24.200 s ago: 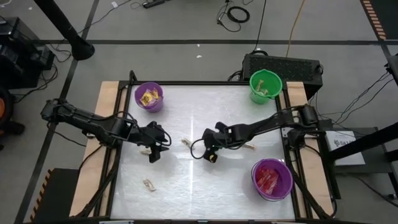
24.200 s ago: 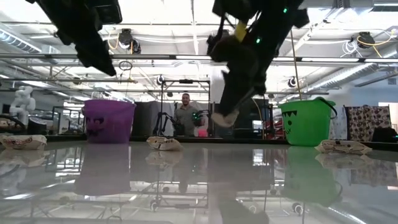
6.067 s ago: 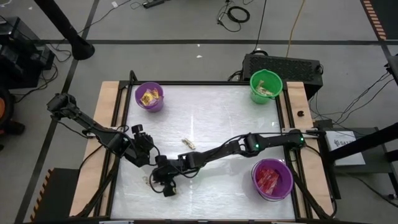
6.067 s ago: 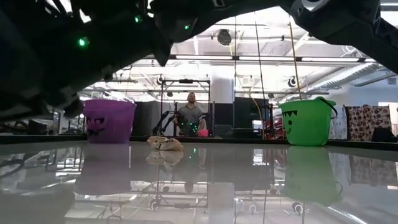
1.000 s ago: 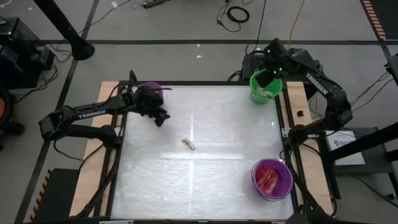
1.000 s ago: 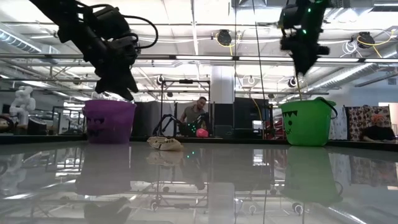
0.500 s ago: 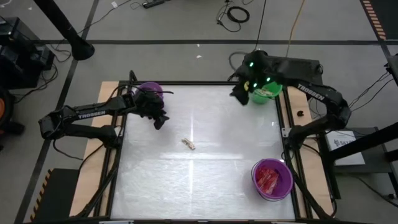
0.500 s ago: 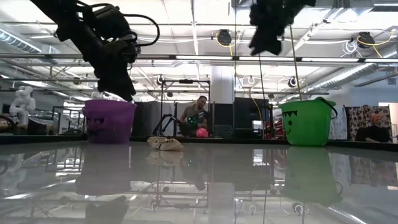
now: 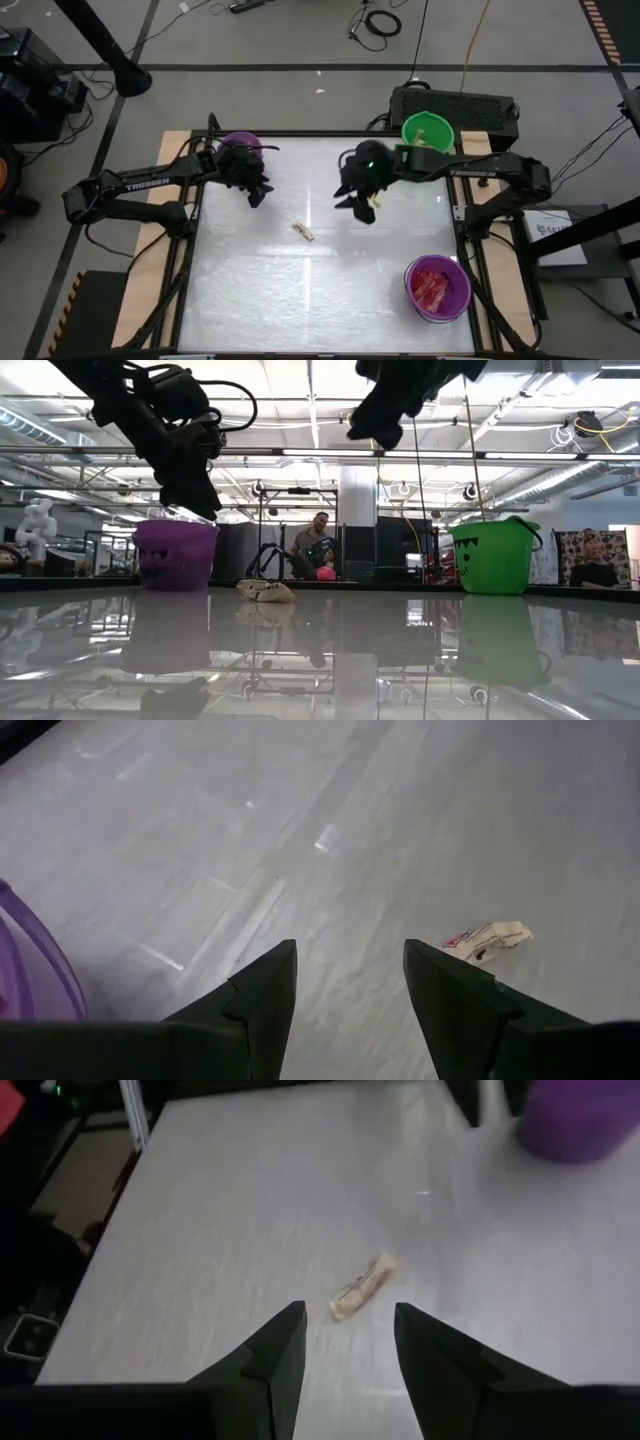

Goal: Sort candy by brand, put in halloween buckets
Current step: Put the white candy into the green bucket

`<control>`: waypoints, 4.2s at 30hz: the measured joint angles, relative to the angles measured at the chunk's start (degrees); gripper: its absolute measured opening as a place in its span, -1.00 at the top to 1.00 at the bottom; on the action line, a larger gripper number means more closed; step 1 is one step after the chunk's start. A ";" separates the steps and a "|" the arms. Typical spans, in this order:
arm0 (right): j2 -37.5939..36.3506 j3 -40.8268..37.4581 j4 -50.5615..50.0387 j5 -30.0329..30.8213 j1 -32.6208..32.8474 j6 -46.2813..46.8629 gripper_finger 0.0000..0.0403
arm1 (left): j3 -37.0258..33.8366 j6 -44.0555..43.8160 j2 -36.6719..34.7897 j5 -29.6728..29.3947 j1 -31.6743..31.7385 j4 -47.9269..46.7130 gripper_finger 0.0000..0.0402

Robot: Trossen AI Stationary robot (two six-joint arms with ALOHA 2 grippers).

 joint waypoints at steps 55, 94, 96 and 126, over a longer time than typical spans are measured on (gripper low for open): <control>29.43 0.44 26.98 22.56 16.05 23.15 0.28 | -1.92 0.96 0.00 -1.92 -11.56 -1.45 0.05; 34.36 0.47 21.79 39.00 19.92 30.34 0.82 | -1.93 -0.37 0.00 -1.66 -11.63 0.17 0.05; 33.67 0.40 21.73 38.92 19.88 29.69 0.95 | -1.93 -0.34 0.00 -1.66 -11.63 0.96 0.05; -9.31 0.44 -45.98 63.28 0.71 39.25 1.00 | -1.95 0.59 0.00 -1.71 -11.47 6.56 0.05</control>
